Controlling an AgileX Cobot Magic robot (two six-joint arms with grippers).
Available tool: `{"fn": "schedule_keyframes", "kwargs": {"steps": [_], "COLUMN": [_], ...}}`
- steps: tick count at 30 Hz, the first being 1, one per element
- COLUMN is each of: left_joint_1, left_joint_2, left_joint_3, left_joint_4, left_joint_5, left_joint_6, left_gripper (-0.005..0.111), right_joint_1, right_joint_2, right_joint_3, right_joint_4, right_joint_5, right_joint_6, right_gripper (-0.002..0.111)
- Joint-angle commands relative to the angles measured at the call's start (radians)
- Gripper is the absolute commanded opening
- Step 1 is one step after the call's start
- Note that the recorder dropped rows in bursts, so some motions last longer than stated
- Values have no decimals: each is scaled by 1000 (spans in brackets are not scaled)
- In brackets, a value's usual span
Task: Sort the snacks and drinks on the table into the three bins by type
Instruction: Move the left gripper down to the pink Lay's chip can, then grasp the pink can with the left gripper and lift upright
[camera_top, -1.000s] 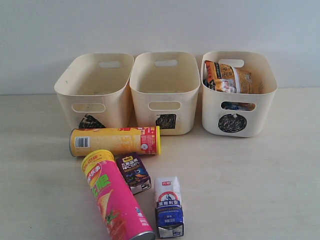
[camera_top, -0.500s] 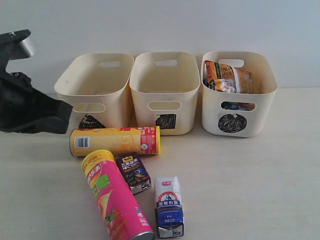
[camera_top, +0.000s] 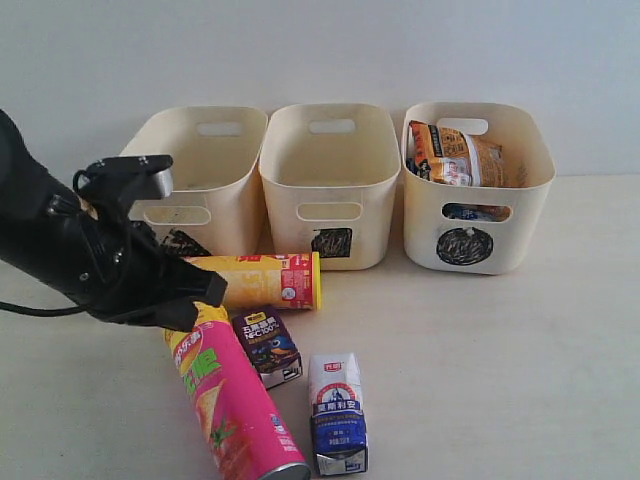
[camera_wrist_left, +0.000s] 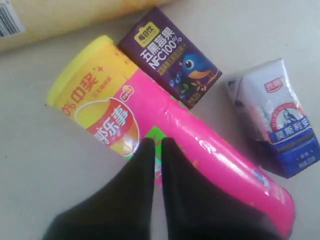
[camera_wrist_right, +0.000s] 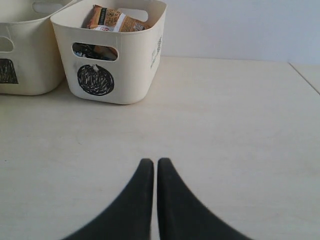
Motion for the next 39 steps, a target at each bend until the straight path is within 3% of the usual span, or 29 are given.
{"fn": "schedule_keyframes", "kwargs": {"steps": [1, 8, 10, 15, 20, 26, 34, 38, 39], "left_joint_1": [-7, -7, -7, -7, -7, -7, -7, -7, -7], "left_joint_2": [54, 75, 75, 155, 240, 281, 281, 281, 279], "left_joint_3": [-7, -7, -7, -7, -7, -7, -5, -5, -5], "left_joint_4": [-2, -2, -2, -2, 6, 78, 144, 183, 189], "left_joint_5": [-6, -13, -25, -90, -156, -114, -69, -48, -44], "left_joint_6": [-12, -12, -10, -101, -101, -101, -148, -143, -144], "left_gripper": [17, 98, 106, 97, 97, 90, 42, 3, 4], "right_joint_1": [-7, -7, -7, -7, -7, -7, -7, -7, -7], "right_joint_2": [-5, -5, -5, -5, -5, -5, -5, -5, -5], "right_joint_3": [5, 5, 5, 5, 5, 5, 5, 5, 5], "right_joint_4": [-5, -5, -5, -5, 7, 7, 7, 7, 7], "right_joint_5": [-7, -7, -7, -7, -3, -3, -3, -3, -3], "right_joint_6": [0, 0, 0, 0, 0, 0, 0, 0, 0], "right_gripper": [0, 0, 0, 0, 0, 0, 0, 0, 0]}}
